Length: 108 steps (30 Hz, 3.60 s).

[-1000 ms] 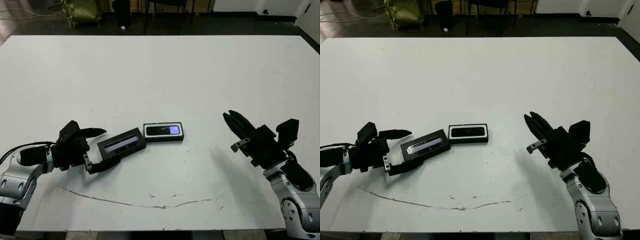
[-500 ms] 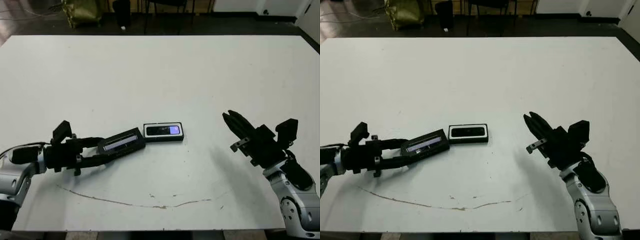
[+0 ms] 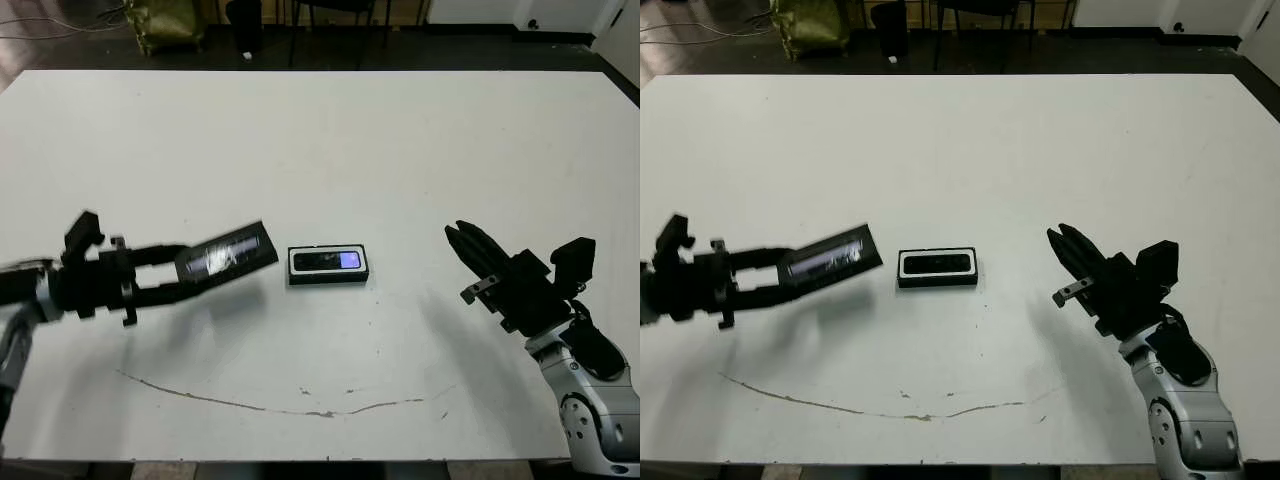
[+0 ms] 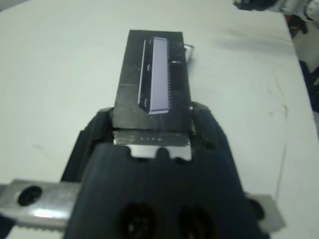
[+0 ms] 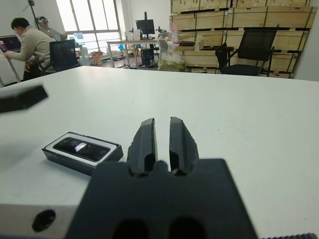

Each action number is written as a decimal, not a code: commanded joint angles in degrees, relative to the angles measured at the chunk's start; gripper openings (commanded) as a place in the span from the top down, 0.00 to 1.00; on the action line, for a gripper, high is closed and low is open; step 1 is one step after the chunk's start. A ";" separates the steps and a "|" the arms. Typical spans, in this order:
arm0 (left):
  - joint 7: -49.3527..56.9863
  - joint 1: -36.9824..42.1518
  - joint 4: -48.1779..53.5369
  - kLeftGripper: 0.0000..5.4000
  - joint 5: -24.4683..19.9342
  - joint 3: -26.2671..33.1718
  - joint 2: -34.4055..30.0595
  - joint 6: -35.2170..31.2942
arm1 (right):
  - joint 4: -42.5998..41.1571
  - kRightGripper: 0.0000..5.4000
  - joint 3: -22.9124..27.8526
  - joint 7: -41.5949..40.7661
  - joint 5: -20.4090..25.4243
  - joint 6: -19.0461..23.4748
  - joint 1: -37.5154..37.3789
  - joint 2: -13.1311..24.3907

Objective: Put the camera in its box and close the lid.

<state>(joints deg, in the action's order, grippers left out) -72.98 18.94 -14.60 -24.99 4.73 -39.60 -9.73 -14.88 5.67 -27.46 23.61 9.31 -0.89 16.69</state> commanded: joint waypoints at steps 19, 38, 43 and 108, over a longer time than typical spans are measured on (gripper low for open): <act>-1.64 23.16 -28.33 0.62 13.28 -11.21 13.46 12.20 | -0.57 1.00 -0.08 0.95 -1.40 -0.08 -1.58 -0.07; -5.21 23.00 -33.71 0.62 16.80 -12.79 16.65 14.74 | 0.05 1.00 -0.12 0.46 -1.32 -0.45 -1.42 -0.27; -5.83 22.54 -33.77 0.62 16.82 -13.23 17.26 13.90 | -0.04 1.00 -0.21 0.48 -1.90 -0.92 -1.54 -0.24; -0.80 28.67 -45.39 0.62 27.53 -18.75 28.02 20.89 | 1.47 1.00 0.60 -0.52 -1.14 -1.54 -1.73 -0.25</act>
<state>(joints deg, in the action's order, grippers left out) -77.03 47.31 -58.62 0.52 -12.73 -13.52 12.41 -13.55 5.85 -28.30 22.75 7.29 -1.80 16.03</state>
